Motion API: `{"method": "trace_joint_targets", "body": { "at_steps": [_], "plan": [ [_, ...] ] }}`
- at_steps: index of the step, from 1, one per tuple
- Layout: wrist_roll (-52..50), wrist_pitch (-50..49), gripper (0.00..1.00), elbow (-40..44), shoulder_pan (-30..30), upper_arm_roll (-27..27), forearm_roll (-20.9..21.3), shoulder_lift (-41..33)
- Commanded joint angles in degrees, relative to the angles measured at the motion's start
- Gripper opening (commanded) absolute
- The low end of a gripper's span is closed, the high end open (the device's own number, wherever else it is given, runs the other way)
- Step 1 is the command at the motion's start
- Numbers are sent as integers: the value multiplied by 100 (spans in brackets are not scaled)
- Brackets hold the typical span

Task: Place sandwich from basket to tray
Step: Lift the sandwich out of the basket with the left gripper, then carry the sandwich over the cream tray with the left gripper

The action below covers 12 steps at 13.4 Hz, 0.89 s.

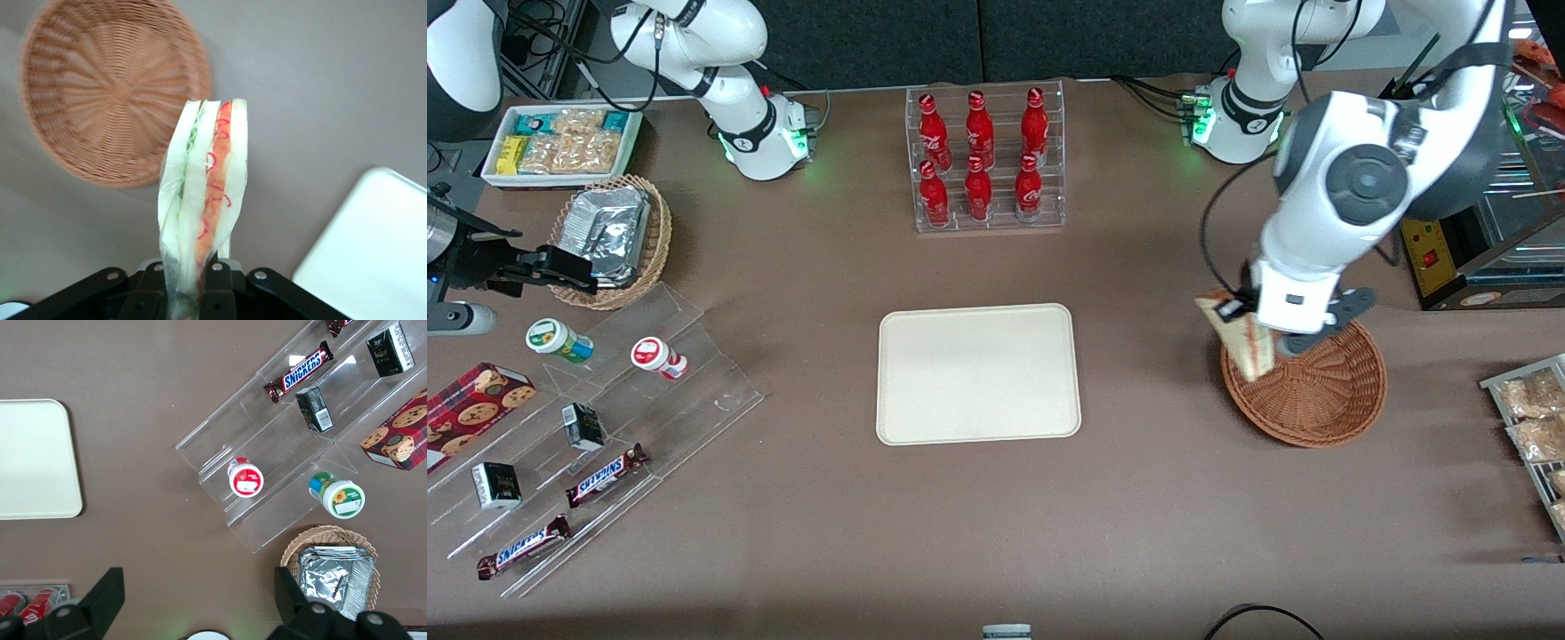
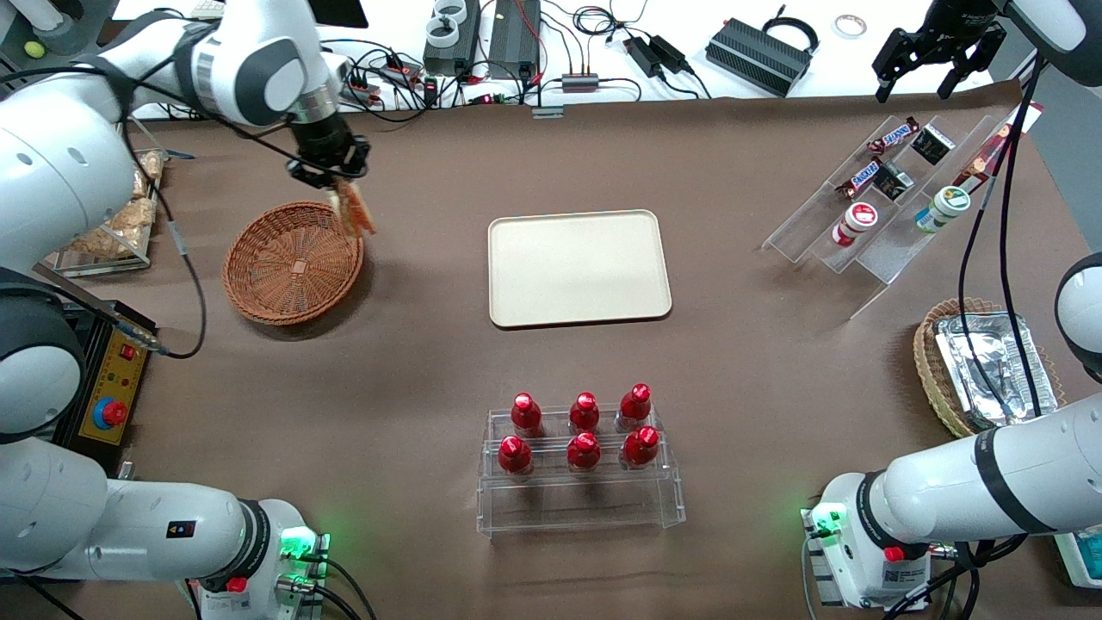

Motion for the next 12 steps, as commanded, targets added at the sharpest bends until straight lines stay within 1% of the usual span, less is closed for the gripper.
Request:
{"method": "trace_joint_targets", "body": {
  "at_steps": [1,3,5,6,10,12],
  "plan": [
    [30,-92,5,779,-167,-405,26,675],
    [48,-49,5,1184,-536,-406,62,1097],
    [-57,-5,5,1422,-966,-406,438,1458],
    [-58,30,5,1536,-1134,-406,501,1581],
    [-233,310,5,2300,-1766,-362,554,2441],
    [-705,435,5,2547,-1995,-362,1026,2881]
  ]
}}
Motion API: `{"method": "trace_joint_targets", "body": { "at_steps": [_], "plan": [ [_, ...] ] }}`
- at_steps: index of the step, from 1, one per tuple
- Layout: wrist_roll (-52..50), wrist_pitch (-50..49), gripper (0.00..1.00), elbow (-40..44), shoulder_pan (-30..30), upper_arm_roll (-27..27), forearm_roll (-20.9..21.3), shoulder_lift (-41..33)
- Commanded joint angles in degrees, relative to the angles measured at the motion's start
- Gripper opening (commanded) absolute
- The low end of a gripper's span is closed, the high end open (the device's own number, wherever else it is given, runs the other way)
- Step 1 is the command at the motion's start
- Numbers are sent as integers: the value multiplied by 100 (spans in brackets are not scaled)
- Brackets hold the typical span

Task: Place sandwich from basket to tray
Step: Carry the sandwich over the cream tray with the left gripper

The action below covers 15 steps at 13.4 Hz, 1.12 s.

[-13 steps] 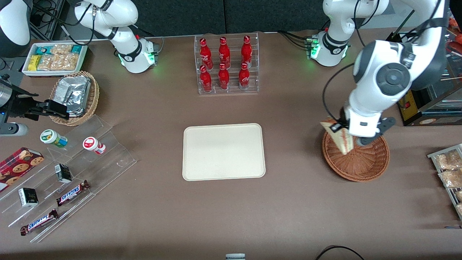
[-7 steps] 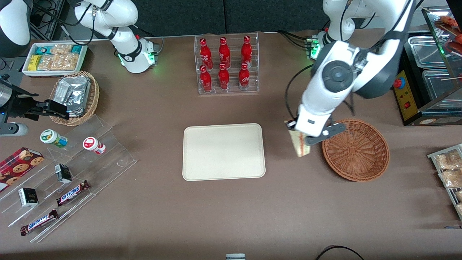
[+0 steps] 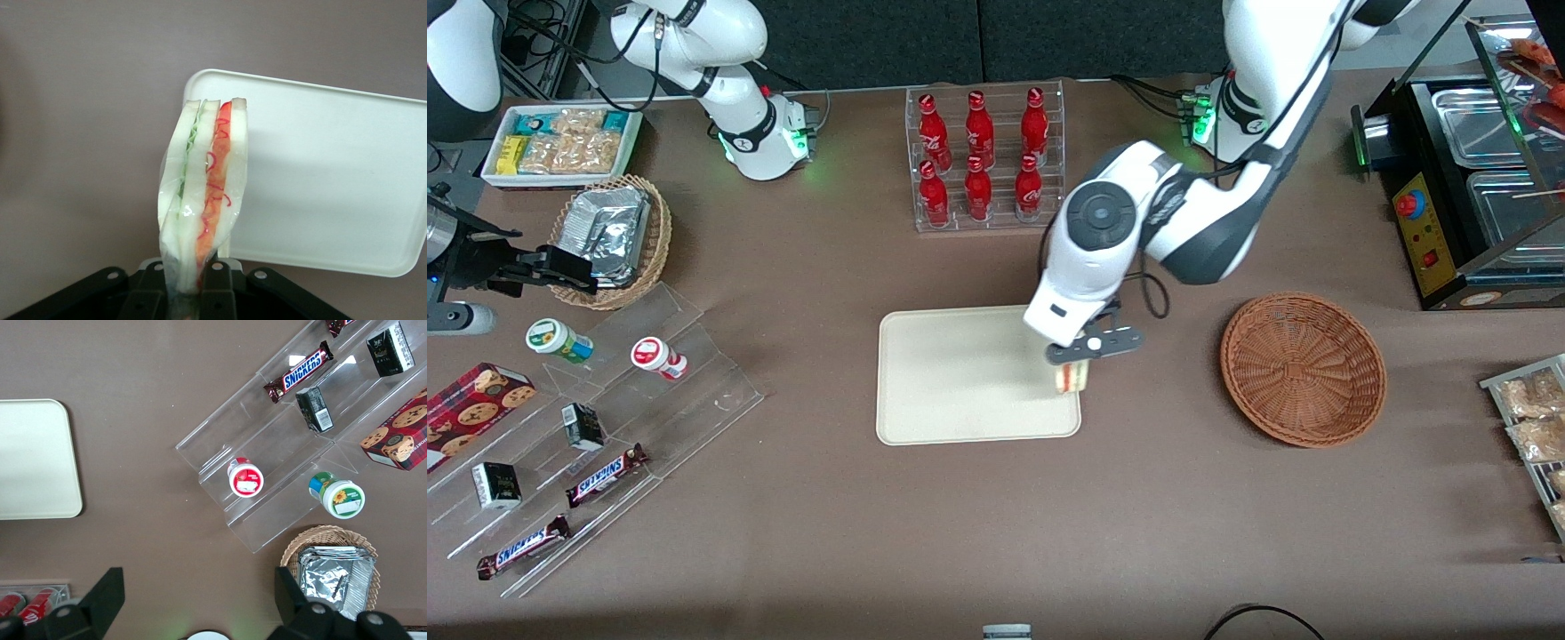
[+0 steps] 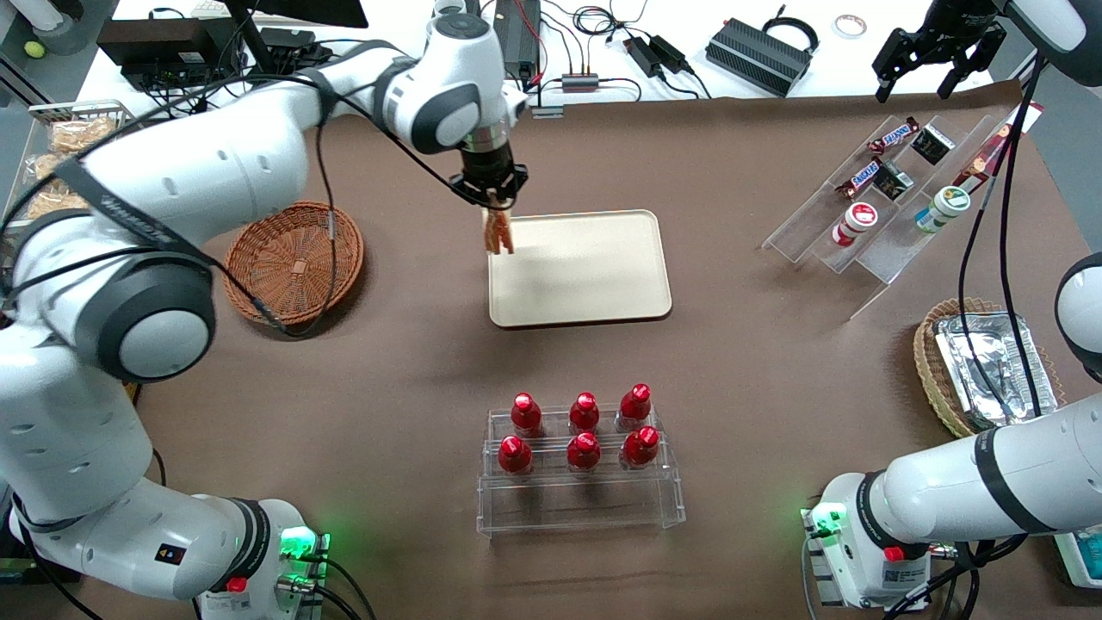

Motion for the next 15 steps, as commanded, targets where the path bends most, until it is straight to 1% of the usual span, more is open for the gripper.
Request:
{"method": "trace_joint_targets", "body": {
  "at_steps": [1,3,7,10,13,15],
  "plan": [
    [-571,35,5,652,-379,48,556,723],
    [-643,279,5,741,-564,57,610,1014],
    [-933,887,5,768,-766,66,1023,1419],
    [-925,905,6,768,-793,66,1041,1568],
    [-933,975,6,759,-925,66,1225,1753],
    [-1012,984,6,846,-960,74,1270,1867]
  ]
}}
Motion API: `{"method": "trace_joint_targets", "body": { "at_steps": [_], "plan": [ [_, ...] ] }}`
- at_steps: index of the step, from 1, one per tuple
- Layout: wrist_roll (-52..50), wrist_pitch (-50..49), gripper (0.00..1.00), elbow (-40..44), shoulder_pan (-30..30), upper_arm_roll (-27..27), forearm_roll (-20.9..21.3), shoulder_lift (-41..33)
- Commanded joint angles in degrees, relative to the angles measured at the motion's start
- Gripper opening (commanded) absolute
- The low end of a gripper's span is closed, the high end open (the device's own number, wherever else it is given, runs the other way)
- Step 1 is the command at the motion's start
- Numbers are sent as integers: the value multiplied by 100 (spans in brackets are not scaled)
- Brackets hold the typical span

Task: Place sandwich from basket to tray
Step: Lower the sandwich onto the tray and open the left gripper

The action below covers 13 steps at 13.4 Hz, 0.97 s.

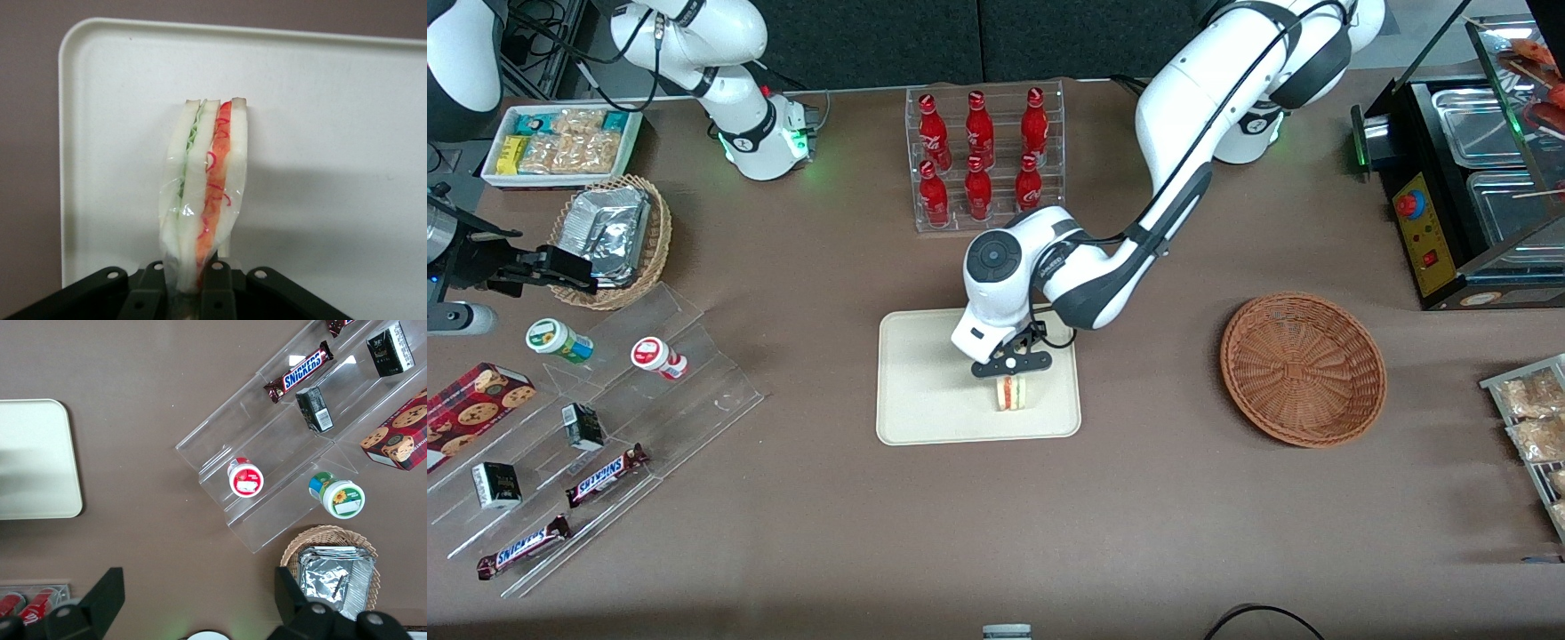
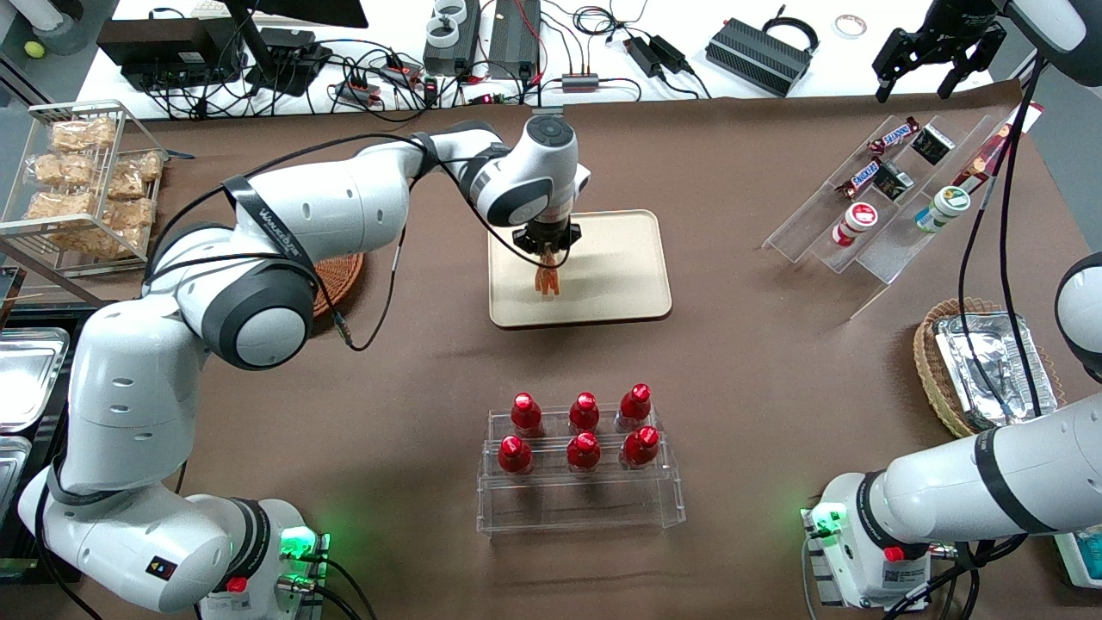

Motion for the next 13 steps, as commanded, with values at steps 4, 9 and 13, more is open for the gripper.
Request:
{"method": "trace_joint_targets", "body": {
  "at_steps": [4,9,13],
  "plan": [
    [-256,-22,9,317,-146,63,166,243],
    [-230,-92,100,335,-128,63,166,130],
    [-370,-496,100,344,117,54,52,-475]
  ]
}}
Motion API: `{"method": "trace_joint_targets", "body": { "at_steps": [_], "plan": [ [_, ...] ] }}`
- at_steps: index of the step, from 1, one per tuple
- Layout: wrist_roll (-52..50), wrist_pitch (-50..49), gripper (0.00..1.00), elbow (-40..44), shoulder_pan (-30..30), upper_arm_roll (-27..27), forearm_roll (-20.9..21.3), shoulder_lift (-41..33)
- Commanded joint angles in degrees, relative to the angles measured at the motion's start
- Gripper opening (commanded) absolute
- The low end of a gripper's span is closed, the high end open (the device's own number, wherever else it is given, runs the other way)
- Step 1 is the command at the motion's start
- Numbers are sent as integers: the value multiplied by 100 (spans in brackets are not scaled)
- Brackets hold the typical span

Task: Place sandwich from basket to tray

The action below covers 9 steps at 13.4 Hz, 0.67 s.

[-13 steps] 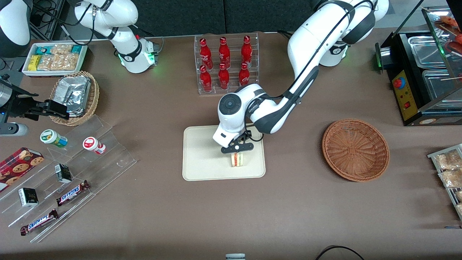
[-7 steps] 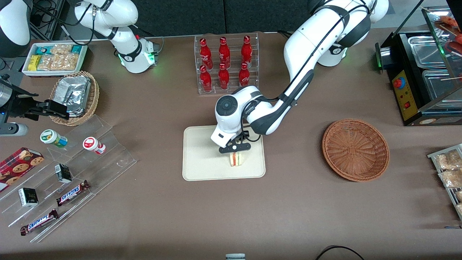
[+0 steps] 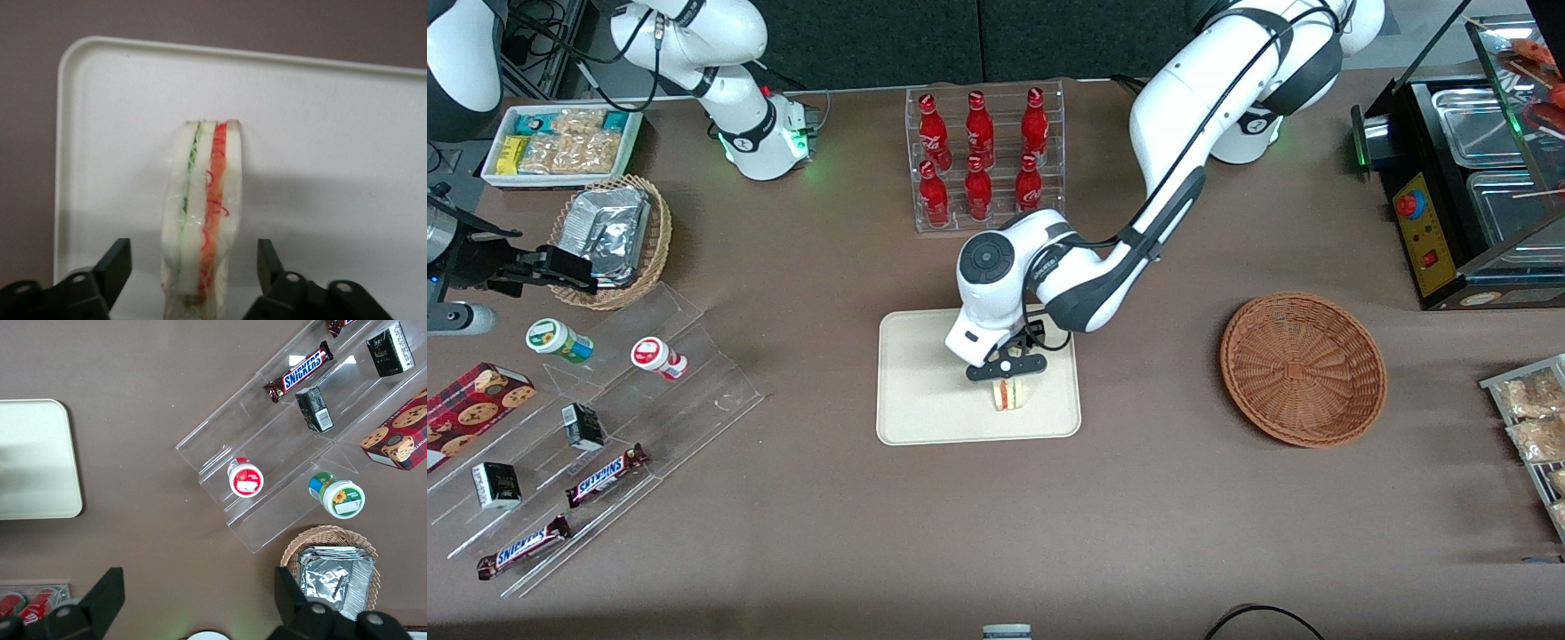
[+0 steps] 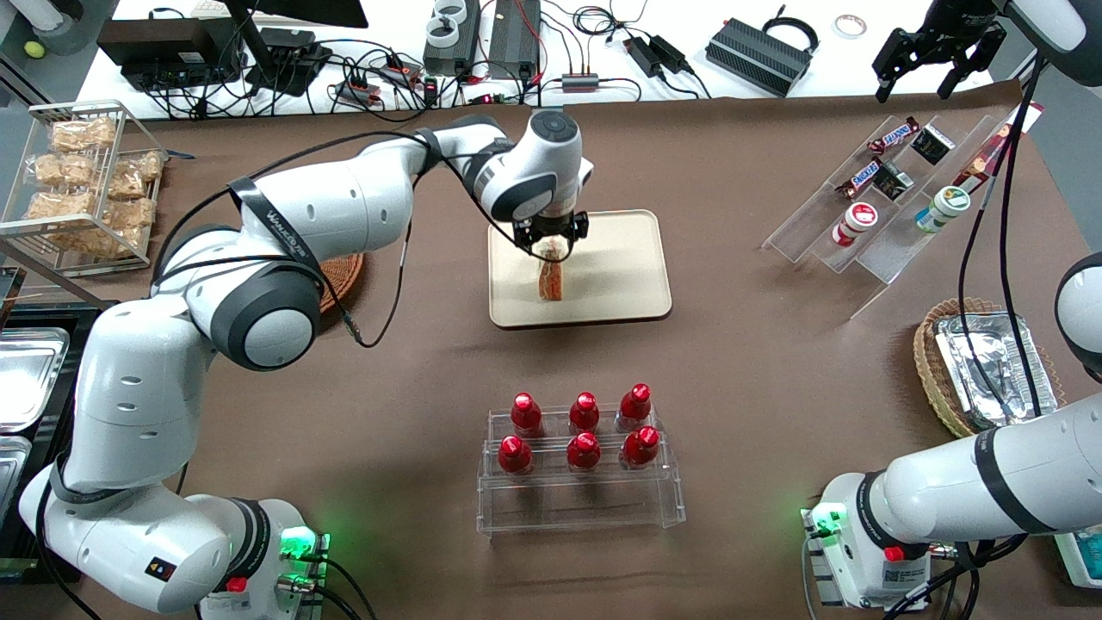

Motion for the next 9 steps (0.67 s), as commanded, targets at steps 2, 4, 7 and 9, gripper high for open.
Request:
{"method": "trace_joint_targets", "body": {
  "at_steps": [2,4,7,9],
  "plan": [
    [-283,-661,100,-49,436,10,-46,-986],
    [-196,-1049,100,-40,709,10,-238,-1312],
    [-55,-1549,100,-75,1210,-8,-345,-1787],
    [479,-1840,100,-58,1562,1,-765,-2129]
  ]
}}
